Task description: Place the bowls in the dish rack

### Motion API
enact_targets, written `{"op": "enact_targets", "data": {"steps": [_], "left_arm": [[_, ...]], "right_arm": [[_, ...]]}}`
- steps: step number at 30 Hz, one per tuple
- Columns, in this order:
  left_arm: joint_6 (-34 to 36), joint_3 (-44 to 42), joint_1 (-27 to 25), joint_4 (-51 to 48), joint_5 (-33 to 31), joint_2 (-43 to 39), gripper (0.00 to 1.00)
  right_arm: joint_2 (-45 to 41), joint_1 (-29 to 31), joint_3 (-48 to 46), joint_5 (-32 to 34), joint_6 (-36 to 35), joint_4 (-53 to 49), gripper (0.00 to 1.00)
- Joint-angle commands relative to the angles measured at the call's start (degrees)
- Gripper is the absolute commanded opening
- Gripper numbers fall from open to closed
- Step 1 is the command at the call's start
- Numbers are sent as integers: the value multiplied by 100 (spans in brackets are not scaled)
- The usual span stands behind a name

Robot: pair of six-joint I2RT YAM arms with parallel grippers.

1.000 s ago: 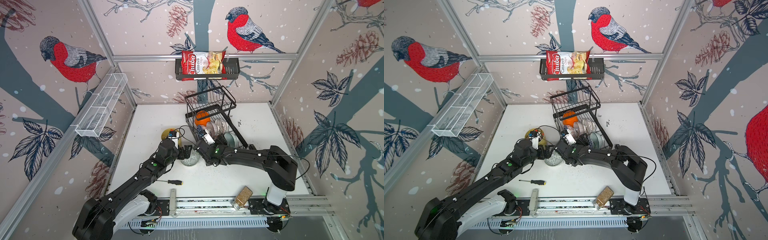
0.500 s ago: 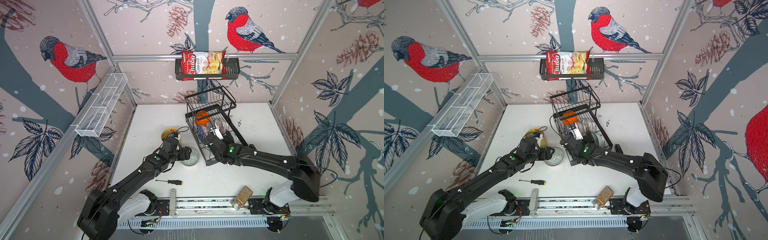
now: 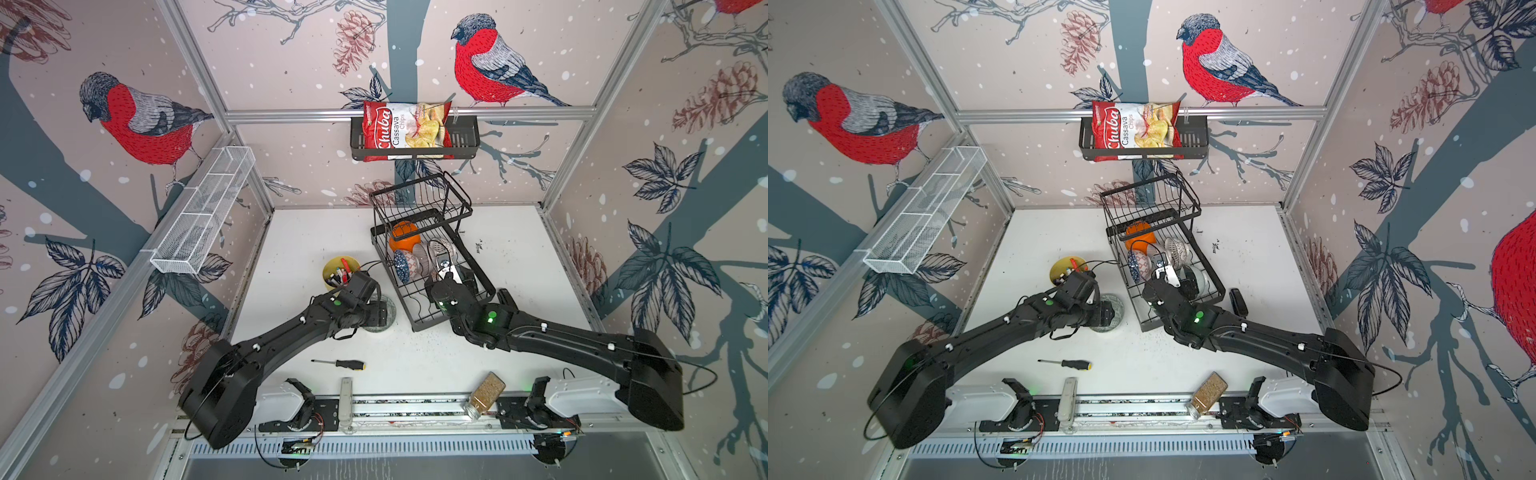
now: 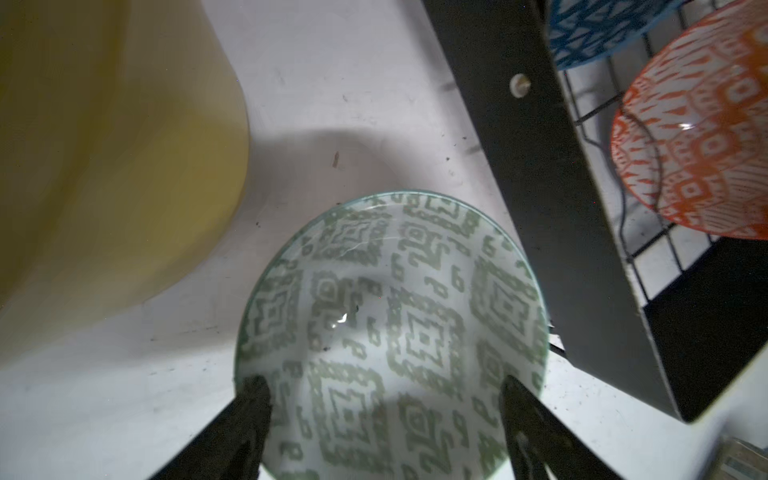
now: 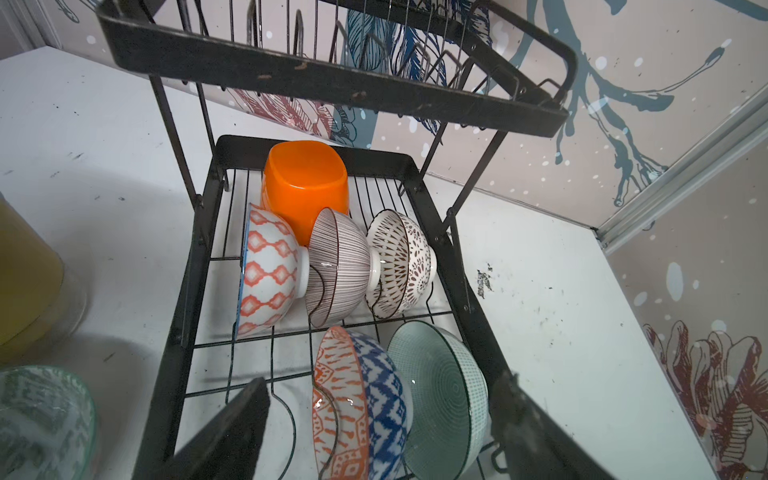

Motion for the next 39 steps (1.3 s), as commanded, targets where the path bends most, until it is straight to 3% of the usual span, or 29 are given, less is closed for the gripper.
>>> {"op": "enact_targets", "data": {"steps": [1, 21, 29, 39], "left_arm": [[-140, 105, -47, -505, -304, 233, 84], [1, 366, -94, -375, -317, -32, 82], [-222, 274, -93, -647, -752, -380, 79], [-409, -35, -84, -546, -935, 41, 72]], "right_arm": [[-30, 22, -95, -41, -56, 347, 84], [204, 54, -89, -179, -62, 399, 84], [249, 88, -98, -188, -55, 432, 84], [330, 159, -29, -147, -18, 346, 84]]}}
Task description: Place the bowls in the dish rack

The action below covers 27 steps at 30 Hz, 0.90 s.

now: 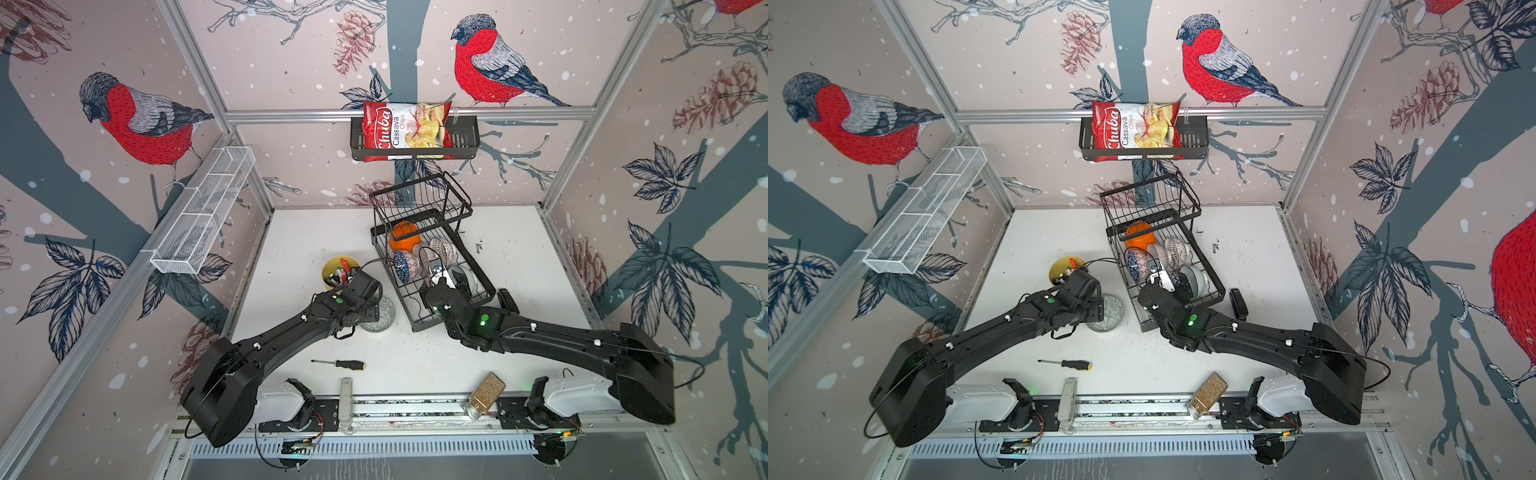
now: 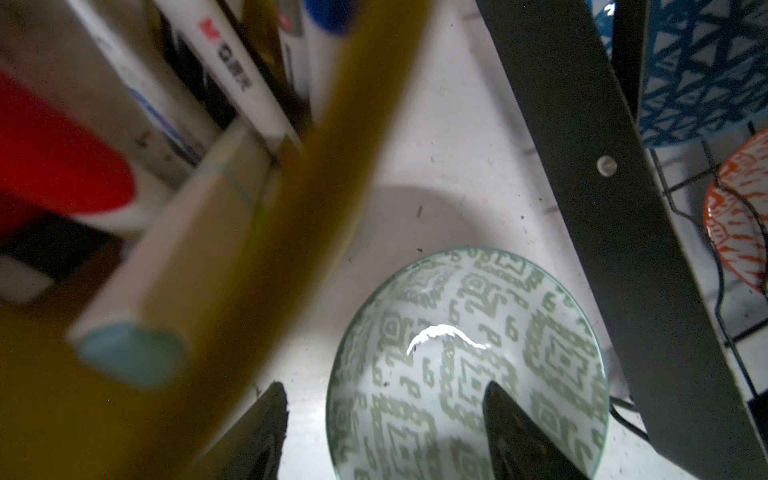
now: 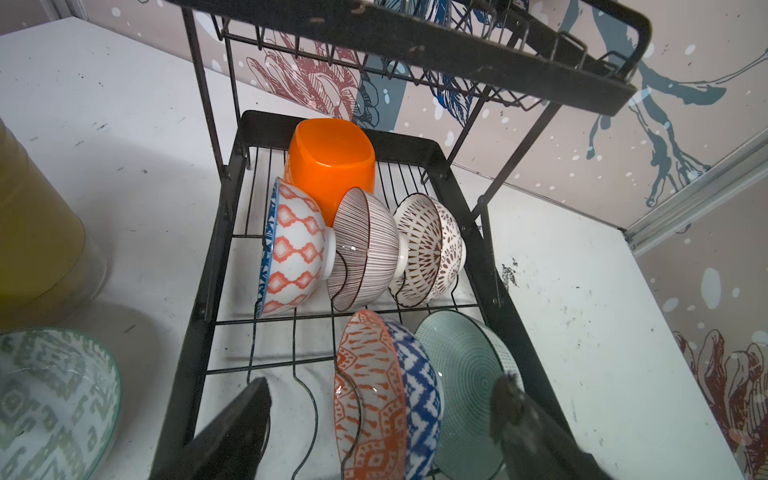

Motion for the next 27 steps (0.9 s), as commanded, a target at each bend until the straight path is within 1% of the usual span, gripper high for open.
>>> {"op": "enact_targets", "data": {"steps": [1, 4, 8, 13, 16, 22, 27], "left_arm": [[-126, -163, 6, -326, 200, 96, 72], [-134, -237, 5, -204, 205, 120, 66], [-178, -343, 5, -52, 214, 79, 53], [-249, -463, 4, 98, 149, -32, 44], [-283, -516, 6, 179, 149, -104, 41], [-280, -469, 5, 128, 93, -203, 41], [-209, -298, 6, -3, 14, -189, 44]], "right_arm": [[19, 53, 60, 54, 0, 87, 84], [40, 80, 61, 119, 35, 52, 84], [55, 124, 79, 166, 63, 6, 84], [79, 174, 91, 218, 64, -29, 84], [93, 180, 107, 243, 57, -39, 84], [126, 219, 131, 275, 45, -56, 84], [182, 219, 143, 305, 11, -48, 84]]}}
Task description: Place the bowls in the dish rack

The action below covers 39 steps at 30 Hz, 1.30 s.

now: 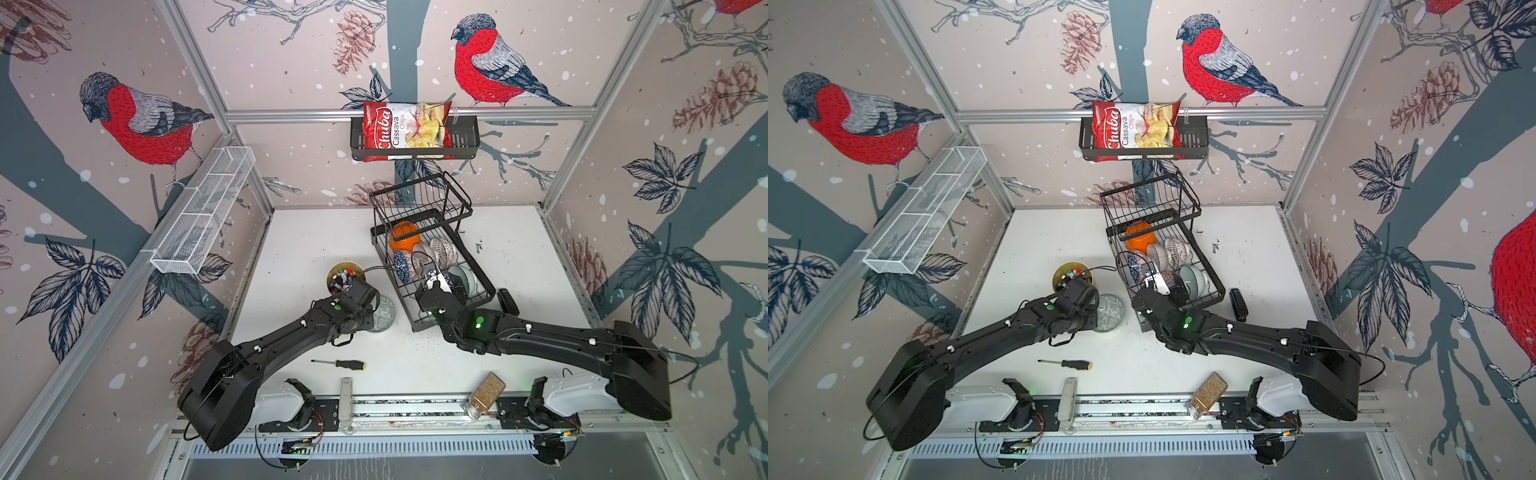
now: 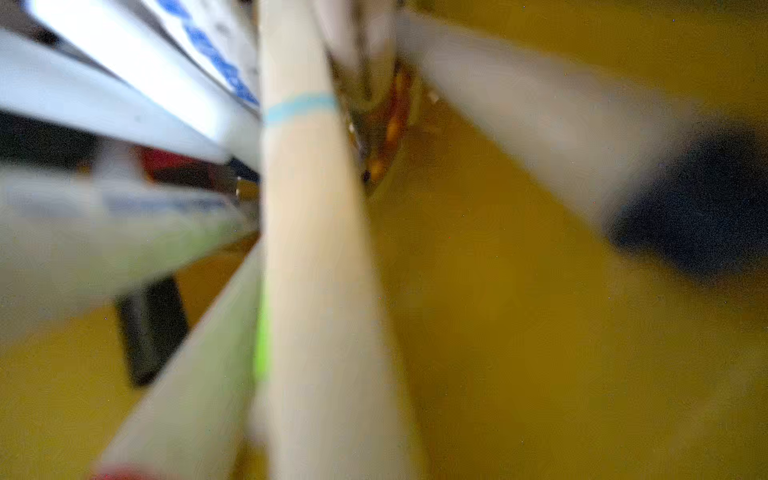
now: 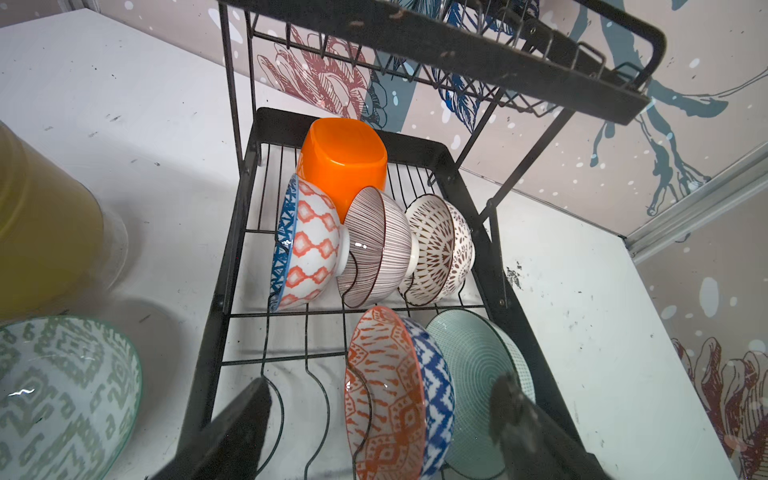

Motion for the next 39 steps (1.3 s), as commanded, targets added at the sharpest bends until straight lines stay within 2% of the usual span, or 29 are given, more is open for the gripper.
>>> {"op": "enact_targets", "data": {"steps": [1, 15, 24, 34, 39], "left_arm": [[75, 113, 9, -116, -140, 4, 44], [341, 465, 274, -403, -267, -87, 46], [233, 638, 319, -757, -354, -669, 46], [-214, -9, 324, -766, -75, -1834, 40], [-519, -390, 322, -525, 257, -2093, 40]], "right_arm": [[48, 9, 60, 131, -13, 25, 84], [240, 29, 123, 129, -101, 28, 84], [247, 45, 168, 161, -145, 51, 84], [220, 115, 136, 171, -111, 60, 84], [231, 160, 114, 188, -75, 84, 84]]}}
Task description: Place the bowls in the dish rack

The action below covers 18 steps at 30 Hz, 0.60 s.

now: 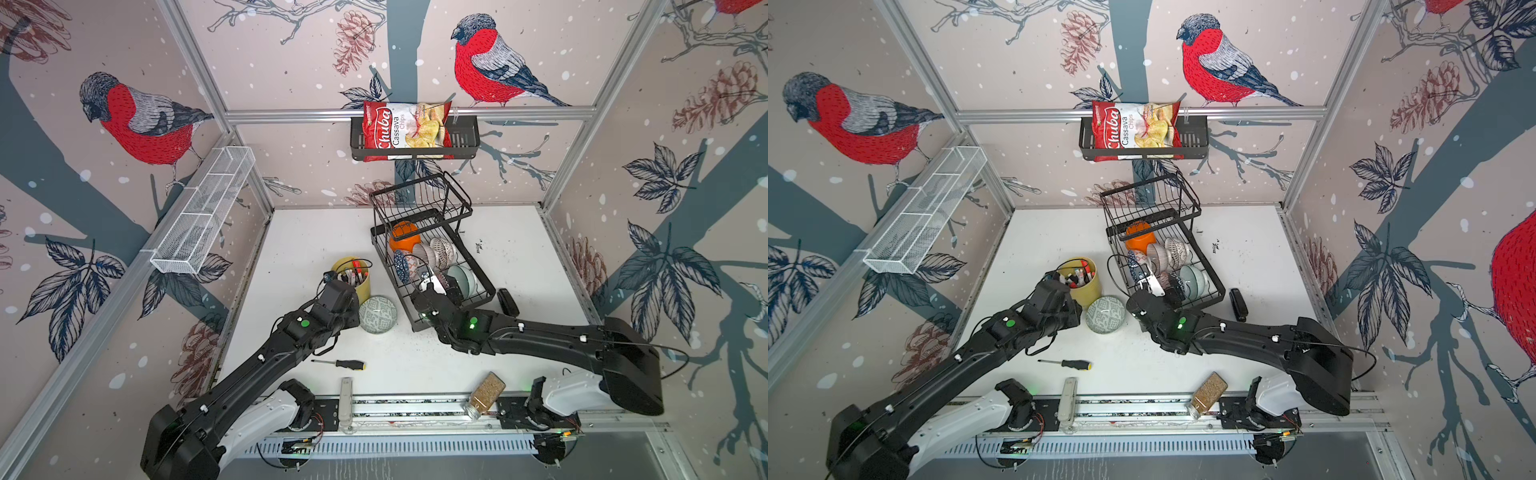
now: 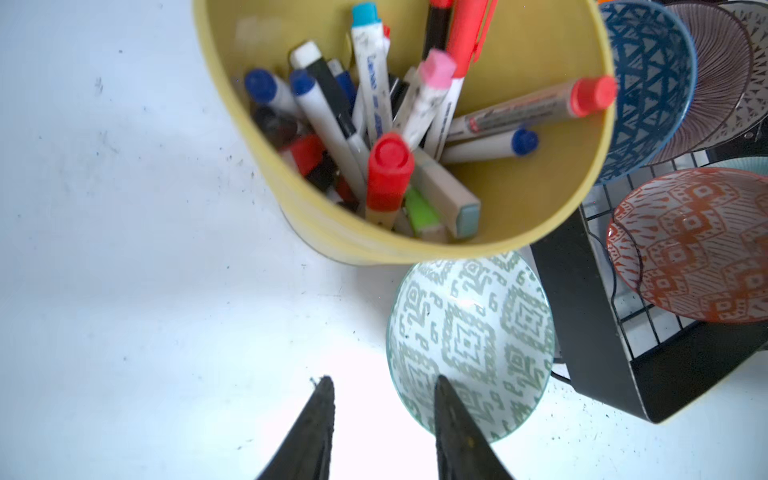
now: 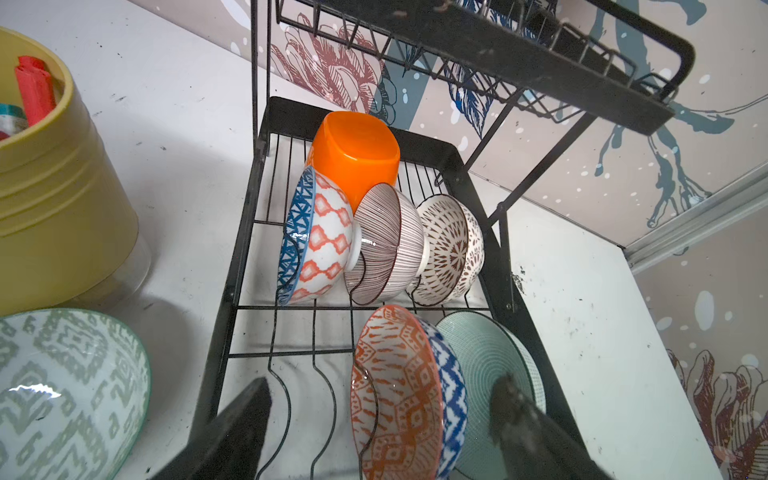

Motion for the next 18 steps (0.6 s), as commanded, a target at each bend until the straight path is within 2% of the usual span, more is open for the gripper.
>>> {"op": "enact_targets", "data": {"steps": [1, 7, 18], "left_arm": [[-371, -274, 2, 314, 376, -99, 40], [-850, -904, 2, 1281, 918, -50, 36], [-1141, -1160, 12, 1952, 1076, 430, 30]], "right_arm": [[-18, 34, -6, 132, 59, 101, 84], [-15, 81, -33, 199, 50, 93, 84], [-137, 91, -179, 250, 75, 137, 84]]}}
